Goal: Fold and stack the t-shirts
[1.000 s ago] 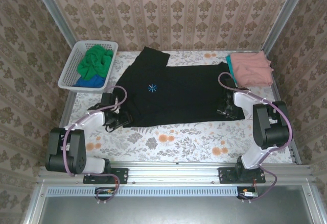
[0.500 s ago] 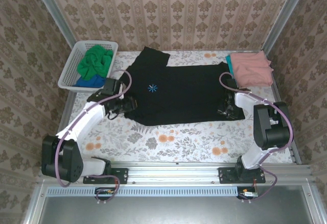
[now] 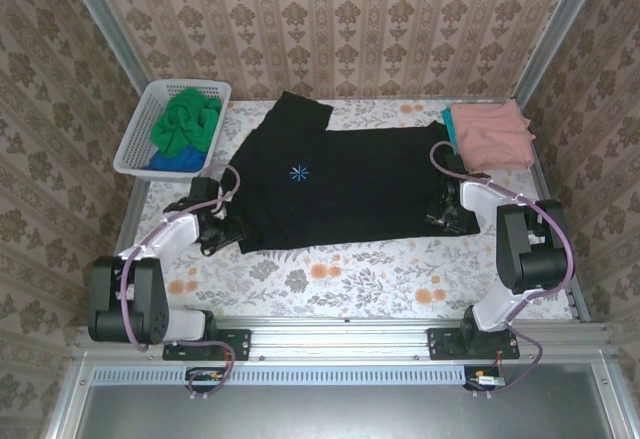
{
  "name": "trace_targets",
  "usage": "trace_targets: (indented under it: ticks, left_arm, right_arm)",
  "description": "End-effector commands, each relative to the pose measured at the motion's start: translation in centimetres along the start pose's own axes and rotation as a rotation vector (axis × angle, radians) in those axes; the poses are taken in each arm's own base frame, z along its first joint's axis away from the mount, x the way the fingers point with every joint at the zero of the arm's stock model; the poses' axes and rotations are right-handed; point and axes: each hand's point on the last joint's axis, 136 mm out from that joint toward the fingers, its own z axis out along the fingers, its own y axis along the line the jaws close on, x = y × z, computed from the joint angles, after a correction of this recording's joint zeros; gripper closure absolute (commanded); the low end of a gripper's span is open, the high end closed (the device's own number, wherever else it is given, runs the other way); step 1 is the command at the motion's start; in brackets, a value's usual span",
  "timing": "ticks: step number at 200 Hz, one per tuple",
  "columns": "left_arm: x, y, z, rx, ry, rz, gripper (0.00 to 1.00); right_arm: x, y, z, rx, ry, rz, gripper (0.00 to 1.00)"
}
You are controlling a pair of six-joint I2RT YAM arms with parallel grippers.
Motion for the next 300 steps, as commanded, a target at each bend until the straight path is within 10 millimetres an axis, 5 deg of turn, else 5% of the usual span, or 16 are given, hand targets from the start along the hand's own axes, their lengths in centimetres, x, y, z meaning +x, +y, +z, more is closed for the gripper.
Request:
trace_targets:
  ticks: [1, 30, 52, 71, 89, 140, 182, 214, 260, 300]
  left_arm:
    - [-1.8, -1.3, 1.1, 0.064, -0.032, 0.004, 0.60]
    - [-2.4, -1.4, 0.6, 0.031, -0.005, 0.024, 0.96]
    - [-3.0, -1.5, -3.4, -0.090, -0.061, 0.086, 0.99]
    - [-2.9, -2.6, -6.1, -0.177, -0.092, 0.171, 0.85]
    - [-2.2, -3.2, -5.6, -0.201, -0.047, 0.211, 0.51]
    - [-0.3, 1.7, -1.9, -0.246, 0.035, 0.094, 0.37]
    - [-0.7, 1.8, -0.5, -0.178, 0.017, 0.064, 0.35]
    - [-0.6, 3.1, 1.5, -0.201, 0.069, 0.035, 0.53]
    - [0.1, 4.1, 1.7, -0.227, 0.108, 0.012, 1.00]
    - [2.0, 5.5, 0.4, -0.216, 0.111, -0.055, 1.00]
  right_arm:
    - [2.0, -1.3, 1.2, 0.031, 0.071, -0.007, 0.55]
    - [2.0, -1.2, 1.2, 0.027, 0.072, -0.007, 0.56]
    - [2.1, -1.3, 1.2, 0.030, 0.073, -0.009, 0.56]
    - [2.1, -1.3, 1.2, 0.031, 0.072, -0.011, 0.56]
    - [2.1, -1.3, 1.3, 0.028, 0.072, -0.010, 0.56]
    - [2.1, -1.2, 1.2, 0.024, 0.076, -0.021, 0.56]
    - [2.2, -1.2, 1.2, 0.026, 0.078, -0.021, 0.56]
    - [2.4, -1.3, 0.6, 0.019, 0.074, -0.018, 0.56]
    - [2.0, -1.7, -1.2, -0.001, 0.041, 0.001, 0.54]
    - [2.0, -2.8, -0.9, 0.027, 0.066, 0.023, 0.54]
